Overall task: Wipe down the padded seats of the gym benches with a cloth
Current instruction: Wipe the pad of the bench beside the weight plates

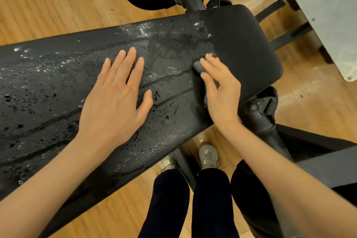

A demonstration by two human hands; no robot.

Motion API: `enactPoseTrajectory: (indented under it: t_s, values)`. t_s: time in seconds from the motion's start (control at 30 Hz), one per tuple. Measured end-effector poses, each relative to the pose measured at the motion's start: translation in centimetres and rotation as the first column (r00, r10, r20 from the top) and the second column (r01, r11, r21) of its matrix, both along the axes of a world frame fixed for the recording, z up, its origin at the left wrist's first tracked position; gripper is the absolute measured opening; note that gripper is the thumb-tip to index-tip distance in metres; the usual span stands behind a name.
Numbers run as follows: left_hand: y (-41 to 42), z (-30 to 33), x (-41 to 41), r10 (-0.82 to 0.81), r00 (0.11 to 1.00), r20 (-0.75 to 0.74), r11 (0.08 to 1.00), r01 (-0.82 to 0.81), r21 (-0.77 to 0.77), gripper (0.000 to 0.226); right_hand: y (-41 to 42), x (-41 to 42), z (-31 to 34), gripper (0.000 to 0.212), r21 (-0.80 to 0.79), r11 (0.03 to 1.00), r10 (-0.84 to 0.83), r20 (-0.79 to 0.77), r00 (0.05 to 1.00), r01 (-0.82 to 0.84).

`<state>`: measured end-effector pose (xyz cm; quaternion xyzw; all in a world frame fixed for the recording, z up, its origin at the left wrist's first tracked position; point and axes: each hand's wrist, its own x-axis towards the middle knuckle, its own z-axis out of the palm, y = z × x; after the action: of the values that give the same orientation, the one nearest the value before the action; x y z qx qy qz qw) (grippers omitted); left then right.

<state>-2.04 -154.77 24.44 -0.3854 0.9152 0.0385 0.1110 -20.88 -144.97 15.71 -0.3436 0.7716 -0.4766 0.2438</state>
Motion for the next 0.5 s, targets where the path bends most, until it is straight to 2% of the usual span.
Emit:
enactPoseTrajectory:
  t_s: [0.07, 0.13, 0.2, 0.27, 0.3, 0.33, 0.4, 0.47, 0.5]
  values:
    - [0.1, 0.1, 0.0, 0.007, 1.000, 0.008, 1.000, -0.007, 0.000, 0.070, 2.1, 1.1, 0.5, 0.030, -0.032, 0.997, 0.069, 0.055, 0.996, -0.067]
    - [0.1, 0.1, -0.1, 0.017, 1.000, 0.015, 1.000, -0.017, 0.000, 0.069, 2.8, -0.1, 0.1, 0.029, -0.054, 0.990, 0.130, 0.025, 0.991, -0.128]
    - [0.1, 0.1, -0.2, 0.021, 0.999, 0.026, 1.000, -0.021, 0.000, 0.069, 0.4, -3.1, -1.9, 0.028, -0.005, 1.000, -0.030, 0.020, 0.999, 0.030]
    - [0.2, 0.1, -0.2, 0.027, 0.999, 0.028, 1.000, -0.027, -0.004, 0.069, -2.7, -5.1, -2.9, 0.029, 0.101, 0.966, -0.249, 0.089, 0.964, 0.240]
    - [0.2, 0.1, -0.3, 0.026, 0.999, 0.025, 1.000, -0.026, -0.004, 0.069, -3.5, -4.8, -2.7, 0.028, 0.125, 0.950, -0.300, 0.096, 0.949, 0.287]
    - [0.2, 0.1, -0.3, 0.024, 0.999, 0.026, 1.000, -0.024, -0.001, 0.069, -3.6, -3.9, -2.3, 0.025, 0.108, 0.954, -0.290, 0.078, 0.954, 0.281]
    - [0.2, 0.2, -0.2, 0.028, 0.999, 0.032, 1.000, -0.028, 0.002, 0.069, -2.3, -2.0, -1.4, 0.011, 0.039, 0.992, -0.118, -0.028, 0.993, 0.119]
    - [0.1, 0.2, -0.3, 0.034, 0.999, 0.035, 0.999, -0.034, 0.002, 0.069, -1.1, -2.4, -0.9, 0.011, -0.004, 1.000, 0.024, -0.134, 0.991, -0.025]
    - [0.1, 0.2, -0.3, 0.033, 0.999, 0.039, 0.999, -0.033, 0.004, 0.068, -1.3, -3.5, -1.3, 0.013, 0.001, 1.000, 0.022, -0.125, 0.992, -0.022]
